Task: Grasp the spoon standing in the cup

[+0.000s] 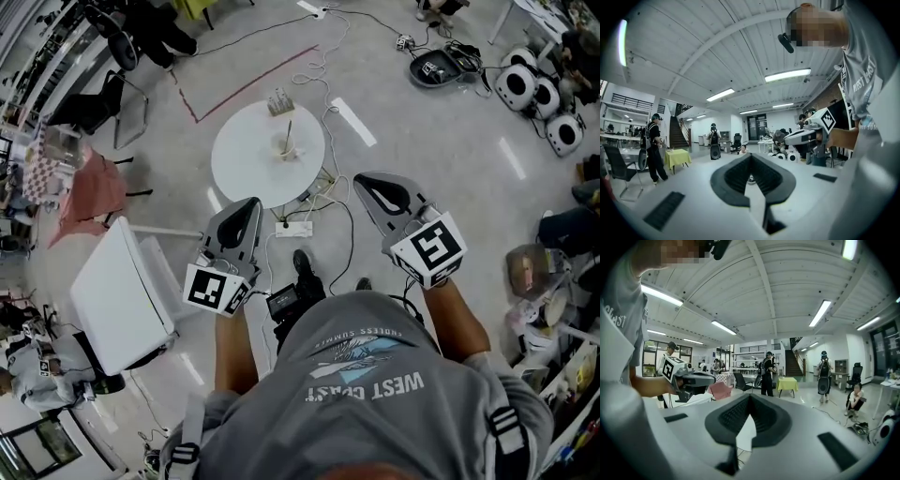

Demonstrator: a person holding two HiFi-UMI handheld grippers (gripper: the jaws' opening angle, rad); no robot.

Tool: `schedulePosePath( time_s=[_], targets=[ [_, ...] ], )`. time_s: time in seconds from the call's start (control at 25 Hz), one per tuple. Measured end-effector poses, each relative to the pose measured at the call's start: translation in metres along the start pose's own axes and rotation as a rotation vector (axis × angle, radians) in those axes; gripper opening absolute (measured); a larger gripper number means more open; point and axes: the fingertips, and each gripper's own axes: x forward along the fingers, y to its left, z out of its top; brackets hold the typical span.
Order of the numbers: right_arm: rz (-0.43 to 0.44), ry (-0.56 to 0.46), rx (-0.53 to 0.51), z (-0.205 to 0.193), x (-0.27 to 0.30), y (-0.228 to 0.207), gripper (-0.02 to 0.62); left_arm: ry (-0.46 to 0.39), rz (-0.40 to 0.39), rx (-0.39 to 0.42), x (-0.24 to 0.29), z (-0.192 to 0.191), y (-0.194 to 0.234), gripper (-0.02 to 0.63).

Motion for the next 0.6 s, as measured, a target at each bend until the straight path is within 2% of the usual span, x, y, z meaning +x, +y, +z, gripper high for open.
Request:
schedulePosePath(
  time_s=[0.24,0.44,0.6],
  targets=[
    [-0.101,0.025,0.014,0.011,0.032,-0.012,0.002,0.000,-0.106,-0.001,0.028,-0.008,0.045,-0.003],
    [-0.182,0.037,0.009,0.024,0.060,-0.017,0.002,-0.036,-0.183,0.002,0.052,-0.002,0.088,-0.003],
    [-0.219,0.045,0.015,0.027,0.080,-0.016,0.002,-0.051,-0.236,0.001,0.064,-0.004,0.107,-0.003]
  ],
)
